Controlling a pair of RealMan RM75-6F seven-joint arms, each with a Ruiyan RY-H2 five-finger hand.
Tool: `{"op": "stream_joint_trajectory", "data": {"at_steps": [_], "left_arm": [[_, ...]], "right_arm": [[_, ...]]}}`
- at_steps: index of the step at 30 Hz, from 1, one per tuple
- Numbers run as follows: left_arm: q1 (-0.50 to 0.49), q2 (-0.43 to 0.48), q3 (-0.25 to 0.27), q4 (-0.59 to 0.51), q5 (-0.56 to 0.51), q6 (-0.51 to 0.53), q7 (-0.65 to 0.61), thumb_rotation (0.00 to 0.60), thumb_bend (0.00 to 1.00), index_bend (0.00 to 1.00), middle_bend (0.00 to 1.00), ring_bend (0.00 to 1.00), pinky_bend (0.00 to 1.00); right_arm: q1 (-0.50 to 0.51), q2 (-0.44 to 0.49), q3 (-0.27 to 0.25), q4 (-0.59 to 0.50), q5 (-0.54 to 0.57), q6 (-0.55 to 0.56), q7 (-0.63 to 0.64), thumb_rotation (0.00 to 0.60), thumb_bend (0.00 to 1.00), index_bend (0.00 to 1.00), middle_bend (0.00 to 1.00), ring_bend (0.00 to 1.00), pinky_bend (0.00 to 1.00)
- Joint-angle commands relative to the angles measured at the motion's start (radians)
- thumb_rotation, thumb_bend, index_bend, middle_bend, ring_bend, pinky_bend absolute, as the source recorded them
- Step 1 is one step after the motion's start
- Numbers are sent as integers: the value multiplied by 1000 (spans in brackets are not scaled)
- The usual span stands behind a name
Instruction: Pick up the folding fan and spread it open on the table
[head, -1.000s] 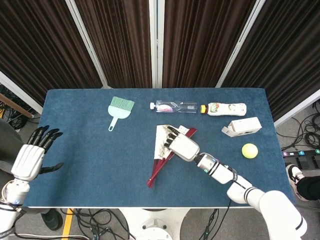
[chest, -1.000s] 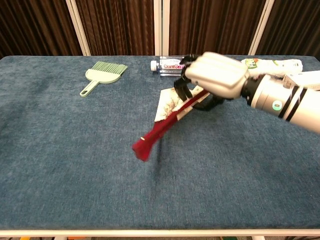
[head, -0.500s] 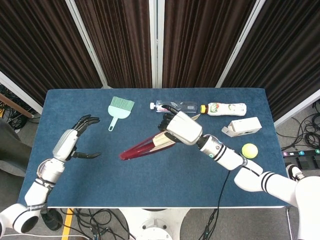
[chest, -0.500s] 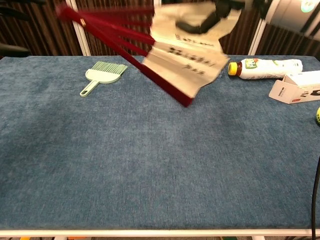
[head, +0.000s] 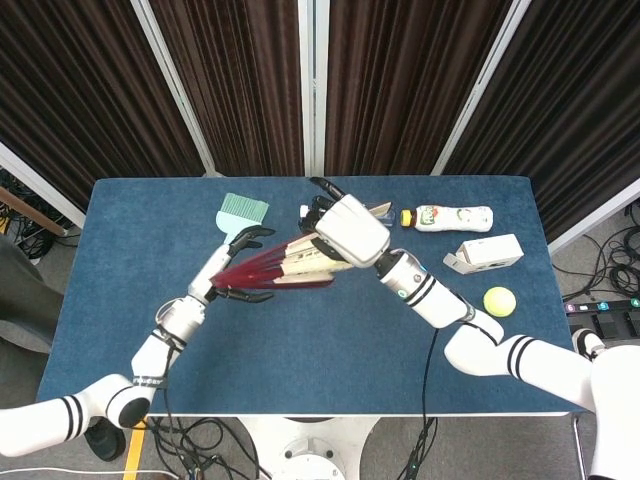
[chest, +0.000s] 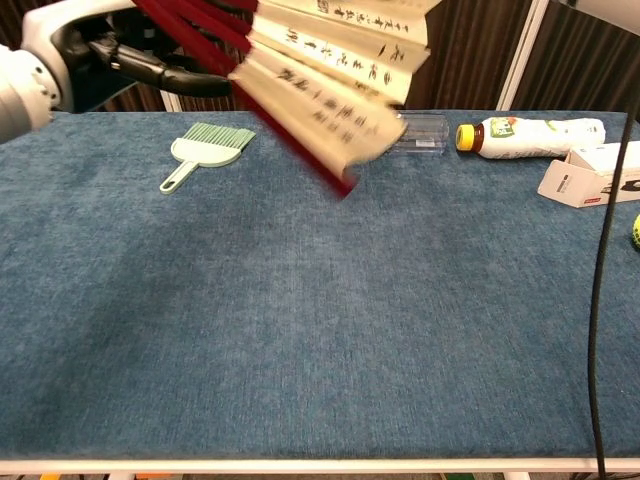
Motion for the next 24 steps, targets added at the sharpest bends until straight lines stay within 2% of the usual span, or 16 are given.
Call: {"op": "stream_joint_trajectory", "data": {"at_steps": [1, 8, 11, 16, 20, 24], "left_arm": [[-26, -48, -19, 28, -58, -14, 73, 600, 0, 205, 165, 52, 237], [-29, -88, -28, 63, -108, -17, 97, 600, 0, 195, 165, 52, 239], [-32, -105, -36, 84, -123, -14, 106, 600, 0, 222, 188, 61, 245], [-28, -170, -78, 128, -185, 47, 154, 600, 10, 392, 336, 218, 390], [-19, -184, -80, 148, -209, 70, 209, 600, 133, 530, 503, 370, 536], [-9, -171, -61, 164, -207, 80, 279, 600, 246, 602, 588, 443, 639]], "right_arm": [[11, -5, 13, -9, 18, -12, -22, 600, 663, 864, 637, 373, 122], [19, -10, 27, -18, 44, -16, -56, 600, 660, 863, 637, 373, 118], [25, -19, 36, -15, 59, -20, -64, 600, 660, 862, 637, 374, 118], [31, -23, 42, -18, 71, -21, -75, 600, 660, 855, 637, 374, 118], [22, -10, 37, -20, 70, -11, -84, 600, 660, 855, 637, 374, 117], [5, 10, 24, -31, 56, 9, -79, 600, 660, 855, 637, 374, 117]]}}
